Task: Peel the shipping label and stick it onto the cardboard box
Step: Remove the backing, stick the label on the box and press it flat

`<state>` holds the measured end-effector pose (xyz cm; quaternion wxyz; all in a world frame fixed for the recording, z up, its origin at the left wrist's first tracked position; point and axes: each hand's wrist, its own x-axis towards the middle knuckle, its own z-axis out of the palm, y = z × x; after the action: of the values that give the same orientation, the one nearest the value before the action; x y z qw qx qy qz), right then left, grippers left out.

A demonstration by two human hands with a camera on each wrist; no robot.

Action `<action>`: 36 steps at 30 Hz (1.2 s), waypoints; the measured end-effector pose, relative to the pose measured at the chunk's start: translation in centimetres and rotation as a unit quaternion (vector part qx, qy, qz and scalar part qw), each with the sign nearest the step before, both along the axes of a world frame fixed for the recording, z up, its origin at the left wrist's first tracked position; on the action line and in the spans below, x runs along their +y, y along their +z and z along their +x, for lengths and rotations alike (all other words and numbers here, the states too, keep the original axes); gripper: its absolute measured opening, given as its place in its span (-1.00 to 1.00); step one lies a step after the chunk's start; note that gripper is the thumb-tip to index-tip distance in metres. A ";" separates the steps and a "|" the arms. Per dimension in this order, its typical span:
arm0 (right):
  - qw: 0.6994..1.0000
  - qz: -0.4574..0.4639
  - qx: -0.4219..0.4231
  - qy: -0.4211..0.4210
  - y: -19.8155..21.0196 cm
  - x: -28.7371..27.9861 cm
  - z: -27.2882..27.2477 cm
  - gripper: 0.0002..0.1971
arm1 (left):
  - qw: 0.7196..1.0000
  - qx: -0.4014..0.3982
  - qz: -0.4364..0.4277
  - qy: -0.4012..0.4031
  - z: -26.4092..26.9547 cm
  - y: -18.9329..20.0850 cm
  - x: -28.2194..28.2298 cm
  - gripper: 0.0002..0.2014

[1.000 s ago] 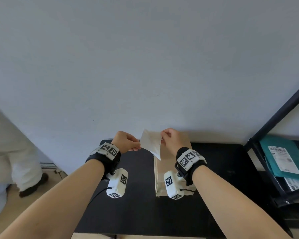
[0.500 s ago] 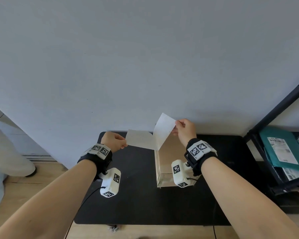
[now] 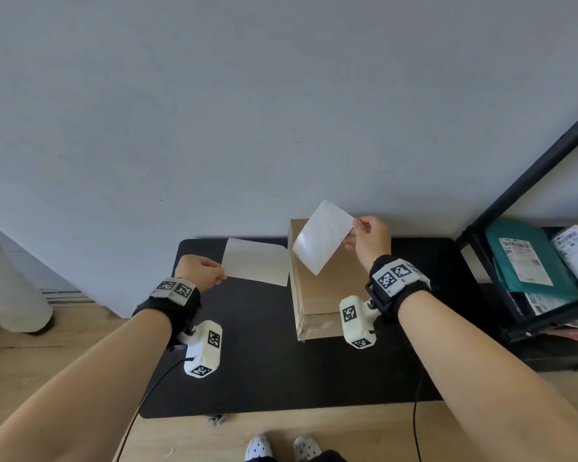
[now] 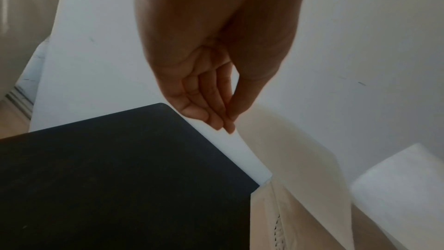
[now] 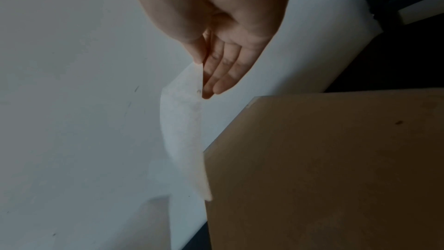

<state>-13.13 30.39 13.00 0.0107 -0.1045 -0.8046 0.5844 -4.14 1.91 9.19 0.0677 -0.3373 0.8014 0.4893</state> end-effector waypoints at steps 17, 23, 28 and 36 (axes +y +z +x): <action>1.000 -0.011 0.002 -0.002 -0.9 -0.7 1.4 -0.88 | 0.994 -0.089 -0.028 -0.051 1.9 -5.8 1.0 -0.83; 1.000 -0.011 0.003 0.006 -0.8 -1.3 1.6 -0.89 | 0.996 -0.061 -0.026 -0.056 0.9 -4.8 1.6 -0.86; 1.000 -0.005 0.015 0.025 0.3 -2.0 1.7 -0.88 | 0.987 0.042 -0.102 -0.119 -1.6 0.3 4.6 -0.85; 0.999 0.019 0.020 0.033 2.6 -3.6 1.0 -0.86 | 0.942 0.172 -0.187 -0.220 -4.0 7.0 11.4 -0.57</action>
<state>-12.18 26.76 15.56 0.0101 -0.0660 -0.8184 0.5708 -8.14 13.29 16.21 -0.0298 -0.0700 0.9322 0.3539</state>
